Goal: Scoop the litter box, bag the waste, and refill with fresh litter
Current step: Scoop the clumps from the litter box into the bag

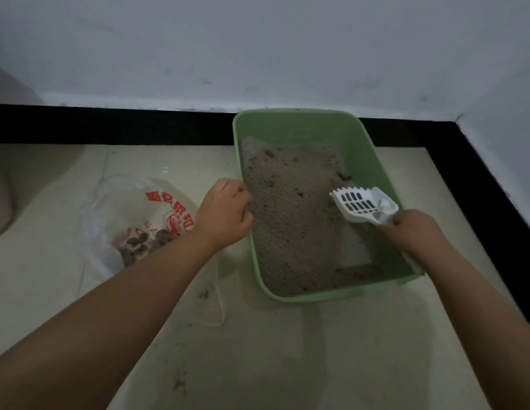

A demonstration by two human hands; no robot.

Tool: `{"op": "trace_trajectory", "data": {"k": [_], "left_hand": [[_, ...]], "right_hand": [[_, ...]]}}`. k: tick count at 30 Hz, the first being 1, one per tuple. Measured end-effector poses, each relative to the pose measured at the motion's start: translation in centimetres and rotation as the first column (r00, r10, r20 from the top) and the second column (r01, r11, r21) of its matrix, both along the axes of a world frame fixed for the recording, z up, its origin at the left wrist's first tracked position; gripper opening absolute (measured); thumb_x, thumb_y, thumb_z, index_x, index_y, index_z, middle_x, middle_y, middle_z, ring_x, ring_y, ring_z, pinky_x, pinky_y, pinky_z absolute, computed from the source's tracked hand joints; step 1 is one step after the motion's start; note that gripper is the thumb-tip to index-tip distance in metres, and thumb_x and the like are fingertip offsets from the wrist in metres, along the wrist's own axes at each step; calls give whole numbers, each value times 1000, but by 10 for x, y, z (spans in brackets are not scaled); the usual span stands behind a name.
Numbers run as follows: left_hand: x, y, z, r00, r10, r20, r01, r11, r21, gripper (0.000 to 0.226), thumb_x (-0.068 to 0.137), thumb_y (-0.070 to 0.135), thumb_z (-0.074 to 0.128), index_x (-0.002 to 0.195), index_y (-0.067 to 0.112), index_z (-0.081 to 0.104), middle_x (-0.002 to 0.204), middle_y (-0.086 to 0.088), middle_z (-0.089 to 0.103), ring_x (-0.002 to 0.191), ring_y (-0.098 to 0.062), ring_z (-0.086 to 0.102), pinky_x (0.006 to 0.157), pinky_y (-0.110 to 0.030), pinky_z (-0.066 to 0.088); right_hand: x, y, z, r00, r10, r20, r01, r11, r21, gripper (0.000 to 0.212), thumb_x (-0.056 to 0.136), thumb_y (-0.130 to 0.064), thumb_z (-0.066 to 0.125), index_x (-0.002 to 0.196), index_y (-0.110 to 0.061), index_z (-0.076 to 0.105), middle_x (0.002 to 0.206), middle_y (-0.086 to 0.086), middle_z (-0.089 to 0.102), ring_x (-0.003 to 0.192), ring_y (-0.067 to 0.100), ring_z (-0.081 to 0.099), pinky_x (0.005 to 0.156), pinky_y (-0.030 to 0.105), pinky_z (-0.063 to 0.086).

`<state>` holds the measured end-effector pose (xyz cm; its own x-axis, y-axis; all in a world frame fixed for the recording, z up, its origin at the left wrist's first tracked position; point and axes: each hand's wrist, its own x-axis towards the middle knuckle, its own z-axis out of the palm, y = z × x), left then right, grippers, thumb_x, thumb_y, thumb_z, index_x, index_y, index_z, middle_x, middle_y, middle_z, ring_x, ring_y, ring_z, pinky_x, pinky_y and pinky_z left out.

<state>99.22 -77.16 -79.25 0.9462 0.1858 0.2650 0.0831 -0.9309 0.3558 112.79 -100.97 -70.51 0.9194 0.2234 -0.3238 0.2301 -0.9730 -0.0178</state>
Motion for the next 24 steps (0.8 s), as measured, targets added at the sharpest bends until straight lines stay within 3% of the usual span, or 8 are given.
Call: {"op": "trace_trajectory", "data": {"k": [3,5,10,14,16,18,21,24], "left_hand": [[6,-1,-4,996,-41,76,42,999,-11,35,70,20,39,64,-1,67,71,-13,63,82,-21,46,75,-27,37],[8,-2,-6,994,-80,68,80,997,2,33,68,21,39,59,2,64,69,-10,62,79,-22,50,73,-26,41],[14,-2,-12,976,-196,98,184,976,115,30,66,20,38,50,4,58,55,-10,54,70,-20,39,71,-27,32],[18,-1,-17,970,-219,105,199,965,172,29,68,20,37,51,5,55,54,-10,50,68,-20,31,70,-30,29],[19,-1,-19,968,-224,113,202,964,174,29,69,20,37,51,5,54,54,-10,49,68,-20,29,69,-31,28],[19,0,-20,968,-225,111,204,963,173,29,70,20,37,52,5,53,54,-11,49,68,-21,29,69,-32,28],[20,0,-23,967,-228,116,208,965,162,28,70,19,37,52,4,53,55,-11,48,69,-21,29,70,-32,28],[20,0,-25,964,-234,128,214,965,153,28,69,20,37,53,4,54,56,-11,48,69,-20,29,71,-31,27]], "right_hand": [[1,-1,3,993,96,-66,-103,988,-112,38,100,-24,34,127,-4,50,86,17,46,80,24,45,61,26,33],[2,-1,3,988,120,-97,-133,980,-149,40,100,-24,32,135,-7,43,89,16,45,81,23,44,57,28,32],[13,-13,-3,984,98,-150,-130,967,-221,38,99,-27,39,126,-4,52,113,20,60,93,25,55,74,26,36],[16,-15,-10,976,146,-163,-180,961,-212,36,100,-26,36,128,-7,48,93,16,55,84,22,50,73,26,38],[22,-17,-18,976,127,-175,-161,967,-197,37,99,-29,38,117,-1,56,94,18,60,85,24,54,73,28,41],[26,-20,-26,974,146,-172,-175,970,-166,33,97,-28,41,93,-2,61,77,11,57,78,24,51,60,25,38],[28,-20,-32,967,200,-160,-223,965,-138,35,96,-23,43,65,-11,48,59,4,43,70,23,45,47,20,28],[33,-20,-39,953,250,-171,-269,958,-98,37,96,-27,42,68,-6,54,68,9,51,68,23,47,56,27,35]]}}
